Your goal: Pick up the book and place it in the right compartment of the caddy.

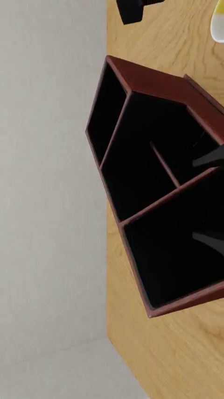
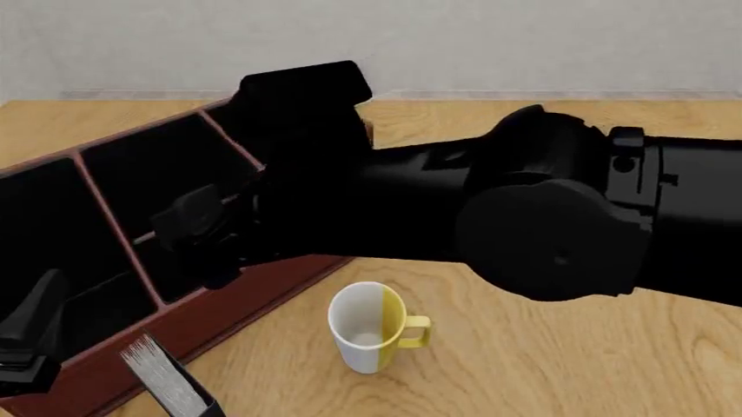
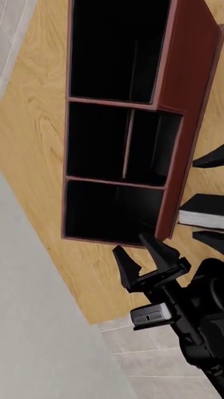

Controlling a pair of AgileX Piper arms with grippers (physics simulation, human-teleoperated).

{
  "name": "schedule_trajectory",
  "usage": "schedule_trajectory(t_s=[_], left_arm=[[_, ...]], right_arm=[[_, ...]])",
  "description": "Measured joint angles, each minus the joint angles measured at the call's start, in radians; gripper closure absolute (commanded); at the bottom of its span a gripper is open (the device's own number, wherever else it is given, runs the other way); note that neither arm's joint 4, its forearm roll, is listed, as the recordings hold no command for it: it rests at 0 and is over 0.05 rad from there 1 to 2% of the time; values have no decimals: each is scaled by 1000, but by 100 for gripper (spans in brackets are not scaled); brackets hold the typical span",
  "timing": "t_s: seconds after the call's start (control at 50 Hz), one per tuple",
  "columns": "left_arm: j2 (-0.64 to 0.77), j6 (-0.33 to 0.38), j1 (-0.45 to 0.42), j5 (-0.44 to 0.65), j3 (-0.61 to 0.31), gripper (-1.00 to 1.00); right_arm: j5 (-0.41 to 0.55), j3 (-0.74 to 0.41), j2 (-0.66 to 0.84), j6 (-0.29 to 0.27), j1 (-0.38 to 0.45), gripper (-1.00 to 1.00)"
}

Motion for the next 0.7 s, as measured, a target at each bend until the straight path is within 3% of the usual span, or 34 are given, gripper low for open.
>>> schedule_trajectory(t_s=[0.7], left_arm=[[0,0,0,0,0,-100]], right_arm=[[-8,-58,138,55,51,-100]])
